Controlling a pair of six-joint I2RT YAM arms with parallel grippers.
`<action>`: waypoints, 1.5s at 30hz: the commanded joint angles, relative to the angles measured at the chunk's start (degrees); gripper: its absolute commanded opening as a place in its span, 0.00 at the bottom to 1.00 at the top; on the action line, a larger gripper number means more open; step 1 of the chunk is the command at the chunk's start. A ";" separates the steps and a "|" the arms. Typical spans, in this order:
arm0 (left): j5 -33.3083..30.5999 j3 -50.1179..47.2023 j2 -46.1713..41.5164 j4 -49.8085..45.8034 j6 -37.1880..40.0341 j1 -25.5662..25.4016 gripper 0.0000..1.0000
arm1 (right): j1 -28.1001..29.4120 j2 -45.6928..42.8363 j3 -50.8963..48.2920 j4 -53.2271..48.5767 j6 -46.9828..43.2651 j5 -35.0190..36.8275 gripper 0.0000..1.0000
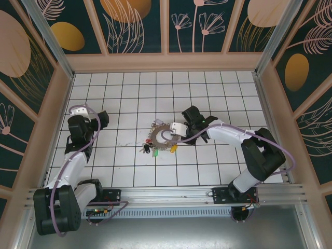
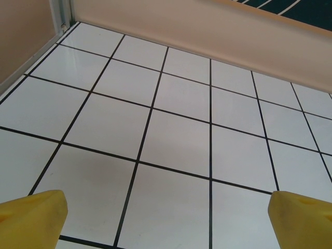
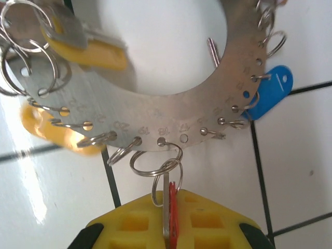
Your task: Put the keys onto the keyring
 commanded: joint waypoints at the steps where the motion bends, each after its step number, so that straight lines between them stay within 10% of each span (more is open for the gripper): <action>1: 0.14 -1.52 -0.63 2.19 1.44 0.31 0.99 | -1.24 -1.66 -2.37 -1.88 -5.49 4.73 0.11; 13: -2.67 -3.48 1.54 5.76 1.72 0.31 0.99 | -2.67 -2.07 -3.78 -10.07 -3.27 10.95 0.24; 22: -0.67 -3.36 -6.25 10.17 6.40 0.31 0.99 | -9.02 -23.54 -0.75 -3.64 4.65 -5.37 0.36; 28: 1.63 -5.44 -8.24 14.07 7.39 0.31 0.99 | -14.43 -41.32 -9.04 18.75 16.98 -11.54 0.99; 38: 1.89 -10.53 0.64 22.87 4.25 0.22 0.99 | -26.41 -52.66 -34.86 52.03 41.11 4.15 0.99; 45: -1.90 -14.31 10.57 39.35 3.00 -0.24 0.99 | -38.38 -40.99 -52.91 80.76 46.57 -2.39 0.99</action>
